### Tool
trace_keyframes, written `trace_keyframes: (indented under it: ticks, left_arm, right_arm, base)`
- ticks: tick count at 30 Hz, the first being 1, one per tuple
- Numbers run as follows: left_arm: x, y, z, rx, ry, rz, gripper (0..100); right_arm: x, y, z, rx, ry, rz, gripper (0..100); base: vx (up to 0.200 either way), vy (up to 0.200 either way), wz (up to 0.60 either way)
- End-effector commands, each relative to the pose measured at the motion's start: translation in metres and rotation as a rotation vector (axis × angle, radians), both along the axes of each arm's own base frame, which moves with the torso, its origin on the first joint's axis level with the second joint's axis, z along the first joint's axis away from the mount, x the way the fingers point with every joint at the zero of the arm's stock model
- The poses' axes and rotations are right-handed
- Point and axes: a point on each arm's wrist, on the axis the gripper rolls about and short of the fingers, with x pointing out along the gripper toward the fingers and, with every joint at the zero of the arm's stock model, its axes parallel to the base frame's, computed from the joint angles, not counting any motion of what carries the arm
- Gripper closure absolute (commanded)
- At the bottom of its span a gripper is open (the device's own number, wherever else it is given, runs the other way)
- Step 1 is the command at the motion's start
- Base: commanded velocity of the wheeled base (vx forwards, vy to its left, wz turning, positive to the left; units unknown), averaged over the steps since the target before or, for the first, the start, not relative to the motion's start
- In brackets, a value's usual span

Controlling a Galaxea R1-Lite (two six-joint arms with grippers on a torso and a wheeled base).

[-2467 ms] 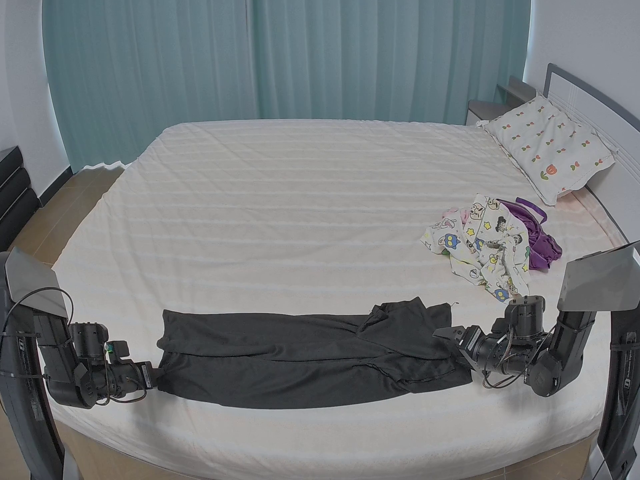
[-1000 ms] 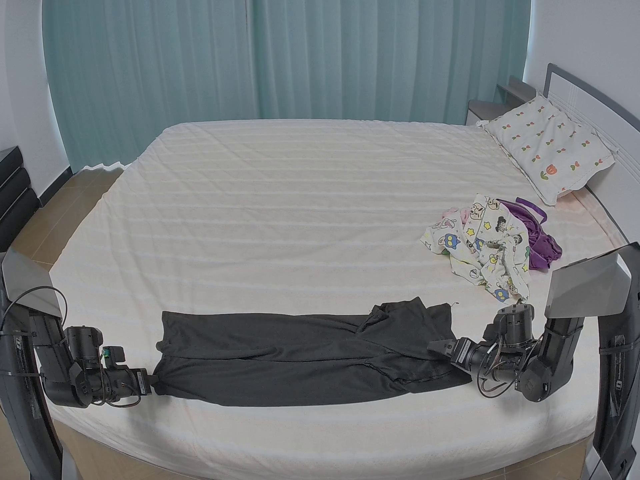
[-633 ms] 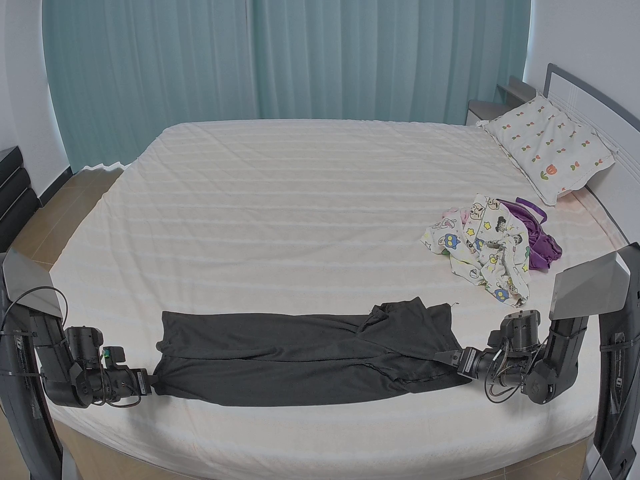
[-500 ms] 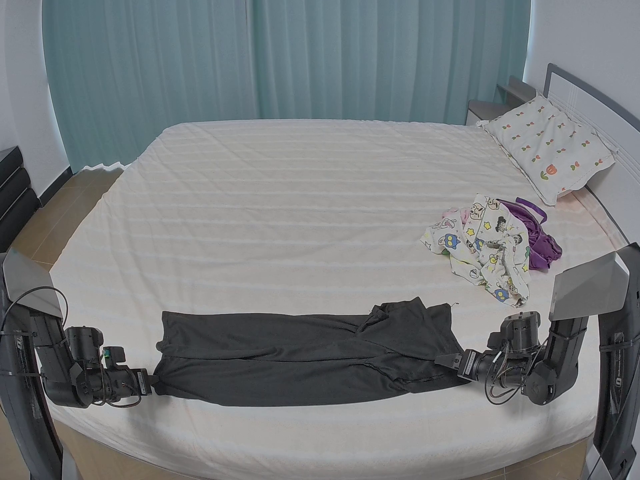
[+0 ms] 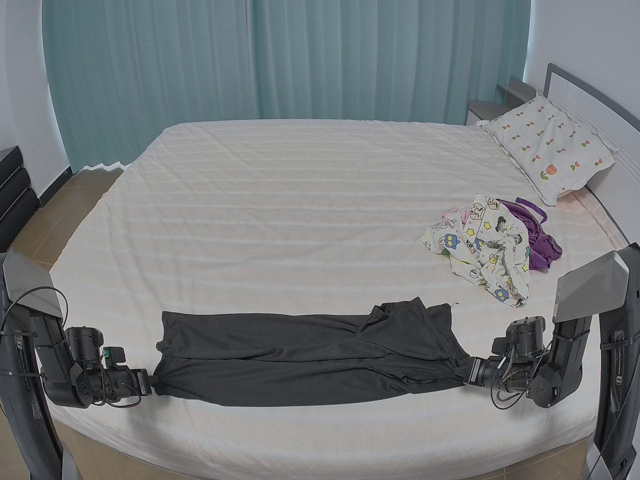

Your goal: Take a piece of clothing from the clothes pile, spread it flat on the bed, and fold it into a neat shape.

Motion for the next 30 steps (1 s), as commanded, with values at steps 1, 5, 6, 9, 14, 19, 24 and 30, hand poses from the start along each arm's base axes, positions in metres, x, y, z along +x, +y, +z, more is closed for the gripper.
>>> trace_keyframes:
  ticks: [1, 5, 6, 9, 14, 19, 24, 30]
  left_arm:
    - [0.0, 0.001, 0.0, 0.0, 0.0, 0.002, 100]
    - [0.0, 0.002, 0.0, 0.001, 0.0, 0.007, 100]
    - [0.0, 0.002, 0.0, 0.001, 0.0, 0.007, 100]
    - [0.0, 0.002, 0.0, 0.001, 0.0, 0.007, 100]
    - [-0.003, 0.006, -0.001, 0.018, 0.001, 0.001, 0]
    - [-0.003, 0.006, -0.001, 0.019, -0.001, 0.001, 0]
    - [-0.001, 0.019, 0.003, -0.033, -0.043, 0.008, 0]
    - [0.014, 0.029, 0.043, -0.169, -0.158, 0.12, 0]
  right_arm:
    - [-0.001, -0.001, -0.001, -0.001, 0.007, -0.004, 100]
    - [-0.004, -0.002, -0.001, -0.009, 0.015, 0.002, 100]
    - [-0.004, -0.002, -0.001, -0.011, 0.014, 0.004, 100]
    - [-0.005, -0.002, -0.002, -0.016, 0.012, 0.009, 100]
    - [-0.005, -0.002, -0.002, -0.023, 0.014, 0.016, 0]
    - [-0.004, -0.002, -0.001, -0.021, 0.004, 0.012, 0]
    - [0.004, -0.011, 0.012, -0.005, -0.061, -0.028, 0]
    - [0.011, -0.02, 0.04, 0.066, -0.147, -0.107, 0]
  base:
    - [0.0, 0.0, 0.0]
    - [0.0, 0.0, 0.0]
    - [0.0, 0.0, 0.0]
    - [0.0, 0.0, 0.0]
    - [0.0, 0.0, 0.0]
    - [0.0, 0.0, 0.0]
    - [0.0, 0.0, 0.0]
    - [0.0, 0.0, 0.0]
